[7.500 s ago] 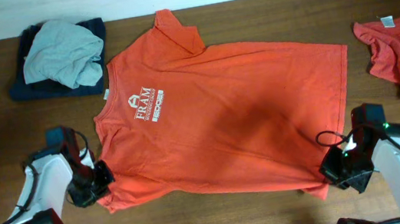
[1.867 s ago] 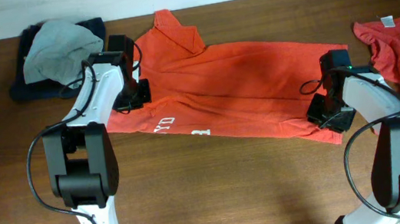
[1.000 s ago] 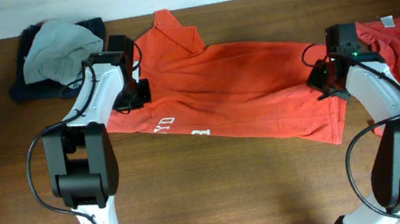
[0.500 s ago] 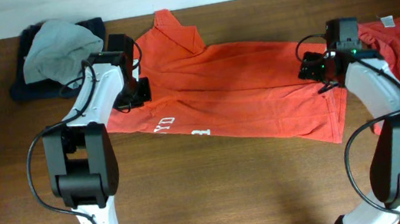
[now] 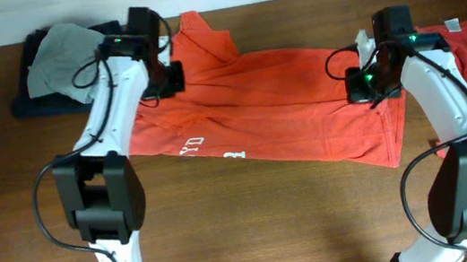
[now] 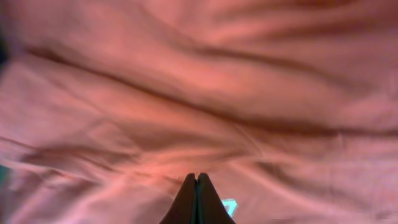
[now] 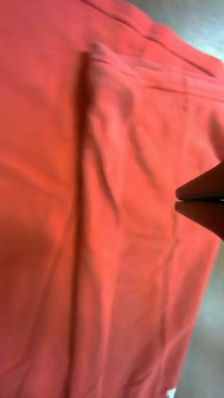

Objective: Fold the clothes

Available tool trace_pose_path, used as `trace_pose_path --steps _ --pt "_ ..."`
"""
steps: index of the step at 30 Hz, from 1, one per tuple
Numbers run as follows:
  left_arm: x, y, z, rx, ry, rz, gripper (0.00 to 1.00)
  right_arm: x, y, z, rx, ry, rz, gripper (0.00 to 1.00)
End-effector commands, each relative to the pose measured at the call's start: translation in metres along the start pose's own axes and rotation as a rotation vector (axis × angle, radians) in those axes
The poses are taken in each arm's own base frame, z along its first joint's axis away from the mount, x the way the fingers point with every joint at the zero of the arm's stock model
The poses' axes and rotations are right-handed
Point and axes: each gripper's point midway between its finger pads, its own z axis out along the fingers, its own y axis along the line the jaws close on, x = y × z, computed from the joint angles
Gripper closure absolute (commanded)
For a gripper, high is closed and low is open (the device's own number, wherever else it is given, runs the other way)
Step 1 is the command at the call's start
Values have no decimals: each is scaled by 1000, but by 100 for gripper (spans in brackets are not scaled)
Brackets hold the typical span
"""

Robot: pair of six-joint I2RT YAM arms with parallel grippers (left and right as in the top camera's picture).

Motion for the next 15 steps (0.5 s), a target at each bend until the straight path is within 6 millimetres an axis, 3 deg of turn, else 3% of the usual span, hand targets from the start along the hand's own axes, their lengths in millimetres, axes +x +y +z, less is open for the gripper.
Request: trace_pose_path --steps 1,5,9,15 --pt "8 -37 -8 42 0 104 99 19 -6 15 15 86 115 96" --pt "21 -52 1 -19 22 162 99 53 -31 26 162 173 255 96" --pt "30 -67 6 -22 41 195 99 76 -37 39 193 230 266 96" --pt "39 -55 21 -120 59 195 99 97 -41 56 197 260 268 96"
